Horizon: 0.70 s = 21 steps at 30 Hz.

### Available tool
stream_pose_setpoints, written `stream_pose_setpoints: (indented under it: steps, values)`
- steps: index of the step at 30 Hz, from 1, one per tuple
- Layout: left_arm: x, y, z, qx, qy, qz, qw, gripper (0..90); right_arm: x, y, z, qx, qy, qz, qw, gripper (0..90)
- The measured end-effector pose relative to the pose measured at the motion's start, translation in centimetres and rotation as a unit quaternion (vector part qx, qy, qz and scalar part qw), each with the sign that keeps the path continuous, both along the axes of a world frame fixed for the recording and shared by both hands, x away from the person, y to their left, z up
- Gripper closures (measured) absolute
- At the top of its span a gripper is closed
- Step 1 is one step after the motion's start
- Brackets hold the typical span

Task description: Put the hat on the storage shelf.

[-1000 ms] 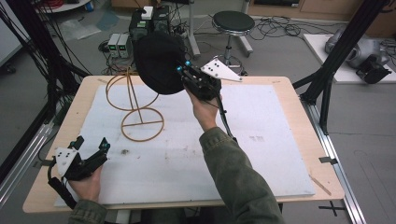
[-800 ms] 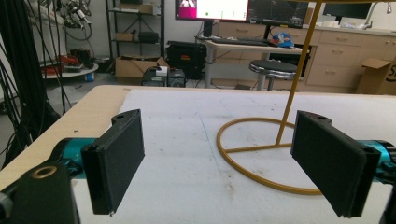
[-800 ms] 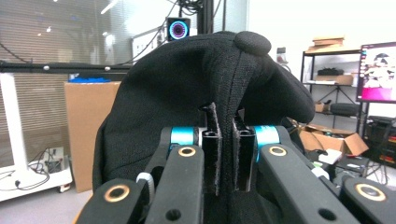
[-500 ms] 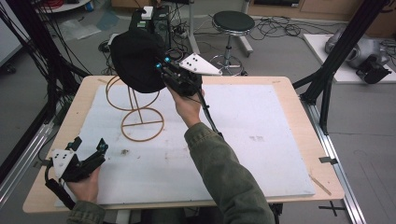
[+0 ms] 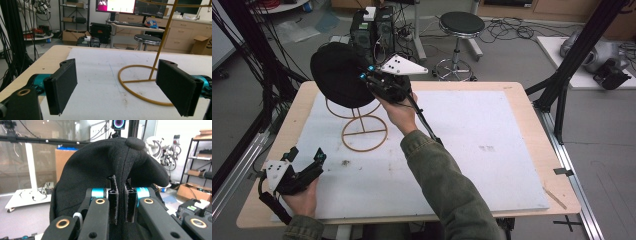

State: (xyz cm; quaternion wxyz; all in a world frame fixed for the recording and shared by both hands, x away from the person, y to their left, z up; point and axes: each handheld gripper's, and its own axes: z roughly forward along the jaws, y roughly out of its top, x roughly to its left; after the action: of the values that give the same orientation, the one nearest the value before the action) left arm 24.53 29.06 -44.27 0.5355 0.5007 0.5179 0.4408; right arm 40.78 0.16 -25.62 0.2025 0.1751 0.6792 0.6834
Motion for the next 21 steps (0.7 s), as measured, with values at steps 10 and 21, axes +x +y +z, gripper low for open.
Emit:
stream_pose_setpoints:
  steps: [10,21]
  values:
    - [0.0,-0.2,0.0,-0.002,0.0,-0.002,1.0,17.6,0.7,0.6,-0.2,-0.061,0.035,0.009,0.9974,85.8]
    - [0.0,-0.1,0.0,-0.004,0.0,0.002,1.0,17.6,0.8,1.3,-0.2,-0.088,0.051,0.025,0.9945,84.3]
